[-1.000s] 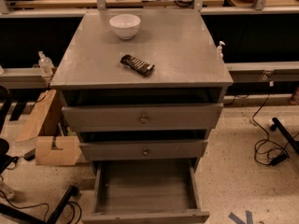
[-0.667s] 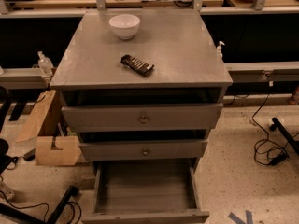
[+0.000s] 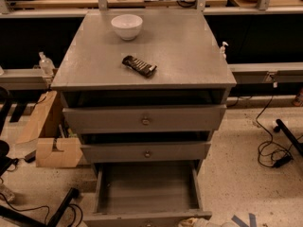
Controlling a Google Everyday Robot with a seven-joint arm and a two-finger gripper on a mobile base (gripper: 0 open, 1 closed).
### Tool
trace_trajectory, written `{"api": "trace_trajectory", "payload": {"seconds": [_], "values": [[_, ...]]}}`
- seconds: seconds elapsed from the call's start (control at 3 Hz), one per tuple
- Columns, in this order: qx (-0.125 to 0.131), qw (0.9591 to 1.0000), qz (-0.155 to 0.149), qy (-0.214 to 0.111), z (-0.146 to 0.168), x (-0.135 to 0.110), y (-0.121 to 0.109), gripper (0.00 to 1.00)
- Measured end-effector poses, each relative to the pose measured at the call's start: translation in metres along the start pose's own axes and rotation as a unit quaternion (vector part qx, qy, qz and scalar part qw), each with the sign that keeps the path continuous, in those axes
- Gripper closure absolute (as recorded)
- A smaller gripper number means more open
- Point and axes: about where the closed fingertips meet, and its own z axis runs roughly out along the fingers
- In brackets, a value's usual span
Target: Close bottom drawer
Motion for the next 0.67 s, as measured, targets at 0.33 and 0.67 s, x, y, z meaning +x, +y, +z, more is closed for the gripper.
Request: {"api": "trace_trajectory", "payload": {"seconds": [0.33, 0.67], "values": [[0.000, 1.0000, 0.000, 0.000, 0.000, 0.000, 0.000, 1.00], [0.000, 0.9999, -0.010, -0.007, 0.008, -0.010, -0.011, 1.00]]}}
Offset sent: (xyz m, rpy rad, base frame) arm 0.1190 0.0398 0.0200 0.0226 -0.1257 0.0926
